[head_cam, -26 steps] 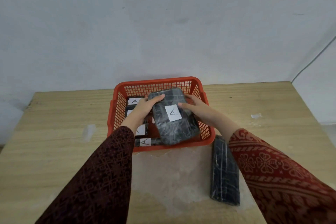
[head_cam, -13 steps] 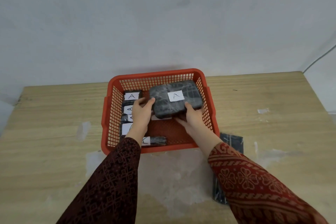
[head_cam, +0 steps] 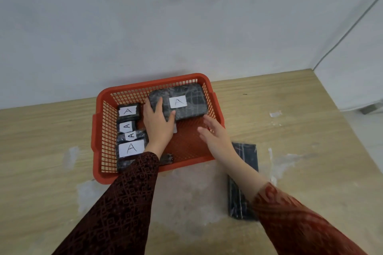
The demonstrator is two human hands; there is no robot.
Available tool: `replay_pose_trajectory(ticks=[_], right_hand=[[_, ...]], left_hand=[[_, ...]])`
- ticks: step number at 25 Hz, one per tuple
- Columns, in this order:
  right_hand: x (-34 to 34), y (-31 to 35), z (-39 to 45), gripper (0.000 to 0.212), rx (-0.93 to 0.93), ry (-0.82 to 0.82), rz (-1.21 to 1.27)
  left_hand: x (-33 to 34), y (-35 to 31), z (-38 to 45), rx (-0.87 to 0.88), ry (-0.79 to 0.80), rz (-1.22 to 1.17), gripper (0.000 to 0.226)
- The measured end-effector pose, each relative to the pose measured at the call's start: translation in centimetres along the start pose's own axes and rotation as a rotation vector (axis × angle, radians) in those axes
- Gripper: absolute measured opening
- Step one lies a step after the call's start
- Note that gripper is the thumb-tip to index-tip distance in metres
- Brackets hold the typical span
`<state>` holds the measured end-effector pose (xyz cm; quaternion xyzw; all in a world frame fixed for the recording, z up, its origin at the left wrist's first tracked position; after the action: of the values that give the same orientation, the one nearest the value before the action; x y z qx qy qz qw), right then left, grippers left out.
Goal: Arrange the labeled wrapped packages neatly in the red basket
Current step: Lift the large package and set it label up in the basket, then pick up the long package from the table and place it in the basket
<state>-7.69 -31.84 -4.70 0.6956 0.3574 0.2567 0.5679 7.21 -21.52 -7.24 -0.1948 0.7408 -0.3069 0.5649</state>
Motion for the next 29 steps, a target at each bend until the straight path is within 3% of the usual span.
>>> replay_pose_trajectory(ticks=[4,7,11,13,15,18,21,25,27,29], right_hand=[[-6.7,-0.6,-8.7,0.027,-0.336,-0.087,-0.431],[-10.4,-4.0,-14.0,0.024,-0.300,-0.161,-0.690],[-9.1,-8.7,-17.5,0.076,-0.134,-0.051,-1.005],[-7.9,-9.7,-17.6,0.084,-0.160,-0.022,-1.094],[-8.3,-10.1,-17.2,0.079,-0.151,-0.012,-1.105],[-9.7,-10.0,-17.4,0.067,-0.219,-0.021,-1.079],[-11.8,-7.9,-18.6,0.058,-0.322,-0.161,-0.695],[-15.9,-3.6,-18.8,0.027,-0.300,-0.417,-0.092],[-17.0,-2.3,-17.6,0.041,-0.252,-0.435,0.160],[-17.0,-1.0,-15.8,0.050,-0.212,-0.393,0.311]], left_hand=[[-0.1,-5.3,-4.1,0.256,-0.030,-0.018,0.040],[2.1,-9.7,-9.6,0.638,0.161,0.048,0.031],[6.5,-11.7,-16.7,1.058,0.429,0.433,0.033],[8.5,-10.5,-18.0,1.143,0.374,0.819,0.041],[9.3,-9.1,-18.3,1.148,0.286,1.112,0.056],[9.6,-8.0,-18.3,1.094,0.279,1.237,0.076],[9.3,-9.7,-18.0,1.020,0.372,0.933,0.074],[7.8,-13.5,-16.1,0.691,0.697,0.197,0.079],[6.6,-14.7,-15.1,0.583,0.742,-0.069,0.073],[4.9,-14.9,-13.7,0.483,0.652,-0.238,0.065]])
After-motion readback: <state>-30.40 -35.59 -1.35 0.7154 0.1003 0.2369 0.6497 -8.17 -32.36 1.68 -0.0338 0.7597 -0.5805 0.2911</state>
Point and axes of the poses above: each hand's wrist, its own z-axis towards the middle knuckle, its own x-axis out of the palm, y = z × x, the point moved 5 cm from there along z, towards the middle knuckle, and after that the axes turned 10 degrees about -x, right-handed, at the moved point
